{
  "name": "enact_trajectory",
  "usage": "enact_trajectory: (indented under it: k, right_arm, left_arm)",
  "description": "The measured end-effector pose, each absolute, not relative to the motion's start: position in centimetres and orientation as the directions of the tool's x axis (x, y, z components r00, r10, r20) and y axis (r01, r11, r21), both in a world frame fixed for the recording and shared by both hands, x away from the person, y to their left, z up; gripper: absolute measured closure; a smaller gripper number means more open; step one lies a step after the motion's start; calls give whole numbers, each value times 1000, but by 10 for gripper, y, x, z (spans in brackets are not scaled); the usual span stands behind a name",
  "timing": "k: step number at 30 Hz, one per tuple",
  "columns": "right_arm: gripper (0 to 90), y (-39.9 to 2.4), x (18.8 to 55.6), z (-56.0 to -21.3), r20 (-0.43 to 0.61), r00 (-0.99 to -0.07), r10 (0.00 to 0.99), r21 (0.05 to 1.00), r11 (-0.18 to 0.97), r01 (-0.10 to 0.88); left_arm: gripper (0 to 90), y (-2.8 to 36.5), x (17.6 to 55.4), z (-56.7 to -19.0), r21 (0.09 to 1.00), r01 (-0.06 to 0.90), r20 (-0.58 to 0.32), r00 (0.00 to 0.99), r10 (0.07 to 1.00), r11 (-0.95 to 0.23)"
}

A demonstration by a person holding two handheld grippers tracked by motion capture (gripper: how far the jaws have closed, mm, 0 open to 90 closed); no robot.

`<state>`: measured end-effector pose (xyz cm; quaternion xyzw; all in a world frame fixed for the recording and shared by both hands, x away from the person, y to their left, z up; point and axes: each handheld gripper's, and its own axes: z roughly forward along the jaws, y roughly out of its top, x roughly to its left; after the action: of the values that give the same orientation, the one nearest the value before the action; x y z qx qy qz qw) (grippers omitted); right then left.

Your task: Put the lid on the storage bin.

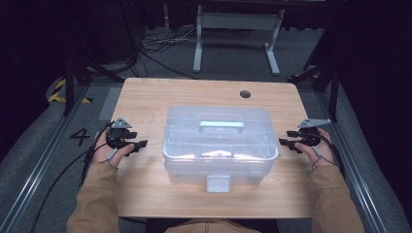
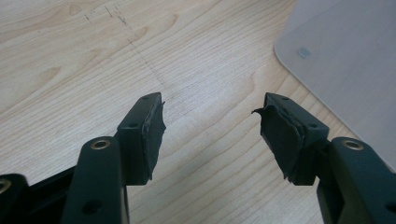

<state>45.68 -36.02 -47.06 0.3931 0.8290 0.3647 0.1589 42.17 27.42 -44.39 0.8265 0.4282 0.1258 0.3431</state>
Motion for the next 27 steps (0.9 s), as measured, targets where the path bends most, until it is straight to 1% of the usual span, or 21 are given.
enact_trajectory:
  k: [12, 18, 21, 27]
  right_arm:
    - [433, -352, 460, -487, 9, -648, 762, 733, 435, 523]
    - [431, -350, 460, -491, 9, -648, 762, 748, 425, 510]
    - [430, -349, 461, -493, 8, -644, 765, 749, 423, 510]
    - [426, -348, 461, -495, 12, -645, 764, 756, 415, 506]
  left_arm:
    - [386, 266, 424, -453, 659, 608, -69, 634, 770, -442]
    - [381, 262, 425, -459, 646, 615, -82, 645, 760, -452]
    - [379, 261, 426, -460, 642, 608, -72, 654, 753, -467]
    - [375, 260, 426, -462, 640, 613, -86, 657, 749, -464]
